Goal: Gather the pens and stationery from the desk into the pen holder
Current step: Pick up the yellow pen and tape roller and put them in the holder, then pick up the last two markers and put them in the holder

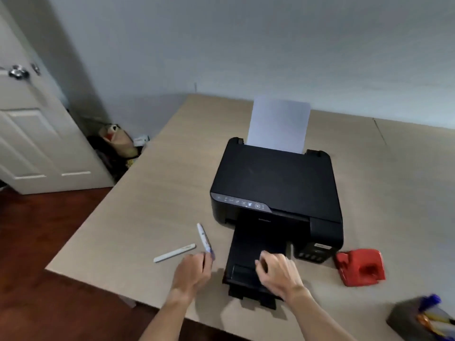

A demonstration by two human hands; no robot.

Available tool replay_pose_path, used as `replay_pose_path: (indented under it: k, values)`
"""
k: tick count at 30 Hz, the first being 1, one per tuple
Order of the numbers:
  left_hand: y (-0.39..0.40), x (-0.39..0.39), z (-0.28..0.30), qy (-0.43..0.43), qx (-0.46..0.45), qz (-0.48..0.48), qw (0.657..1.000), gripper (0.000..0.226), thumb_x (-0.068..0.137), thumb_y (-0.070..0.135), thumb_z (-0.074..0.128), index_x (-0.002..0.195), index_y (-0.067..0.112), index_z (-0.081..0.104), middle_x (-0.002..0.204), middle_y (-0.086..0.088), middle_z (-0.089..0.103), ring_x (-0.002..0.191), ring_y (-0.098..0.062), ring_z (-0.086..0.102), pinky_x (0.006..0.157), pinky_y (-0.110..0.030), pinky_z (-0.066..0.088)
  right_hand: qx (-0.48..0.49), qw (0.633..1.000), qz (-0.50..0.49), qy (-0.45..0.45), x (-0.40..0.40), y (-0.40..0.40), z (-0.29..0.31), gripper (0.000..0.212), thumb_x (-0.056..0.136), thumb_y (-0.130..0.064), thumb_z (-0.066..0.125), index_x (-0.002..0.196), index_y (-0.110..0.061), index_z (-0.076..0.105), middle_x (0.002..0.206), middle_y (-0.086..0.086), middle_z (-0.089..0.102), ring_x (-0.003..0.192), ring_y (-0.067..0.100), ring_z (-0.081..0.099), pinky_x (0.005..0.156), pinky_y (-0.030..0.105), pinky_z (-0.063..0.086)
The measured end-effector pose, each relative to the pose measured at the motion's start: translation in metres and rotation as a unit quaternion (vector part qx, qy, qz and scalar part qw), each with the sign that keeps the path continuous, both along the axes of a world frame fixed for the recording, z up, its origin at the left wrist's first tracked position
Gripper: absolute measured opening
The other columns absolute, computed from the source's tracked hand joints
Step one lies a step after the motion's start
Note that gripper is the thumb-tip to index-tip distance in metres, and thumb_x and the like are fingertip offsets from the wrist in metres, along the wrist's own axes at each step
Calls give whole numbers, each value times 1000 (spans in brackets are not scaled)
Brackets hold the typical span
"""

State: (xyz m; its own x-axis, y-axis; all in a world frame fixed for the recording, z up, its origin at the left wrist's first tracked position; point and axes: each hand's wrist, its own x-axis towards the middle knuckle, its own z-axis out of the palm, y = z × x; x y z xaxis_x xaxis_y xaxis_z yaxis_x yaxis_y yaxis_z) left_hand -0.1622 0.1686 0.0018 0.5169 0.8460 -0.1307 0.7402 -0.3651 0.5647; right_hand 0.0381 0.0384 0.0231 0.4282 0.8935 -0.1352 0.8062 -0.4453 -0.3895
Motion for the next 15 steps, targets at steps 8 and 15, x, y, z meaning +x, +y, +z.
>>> replay_pose_path:
  k: [8,15]
  values:
    - [68,-90,-37,81,19,192,978,14,90,22,55,100,12,54,97,-12,55,83,-33,61,68,-45,55,-102,993,-58,29,-85,129,-16,21,91,-23,48,105,-10,55,109,12,62,98,34,63,78,39,50]
    - [87,-92,-52,134,-13,124,983,19,94,20,53,112,16,49,110,-9,47,98,-30,56,75,-43,54,-167,985,-47,18,-114,160,-45,23,96,-23,41,114,-12,49,118,11,57,109,32,60,86,38,49]
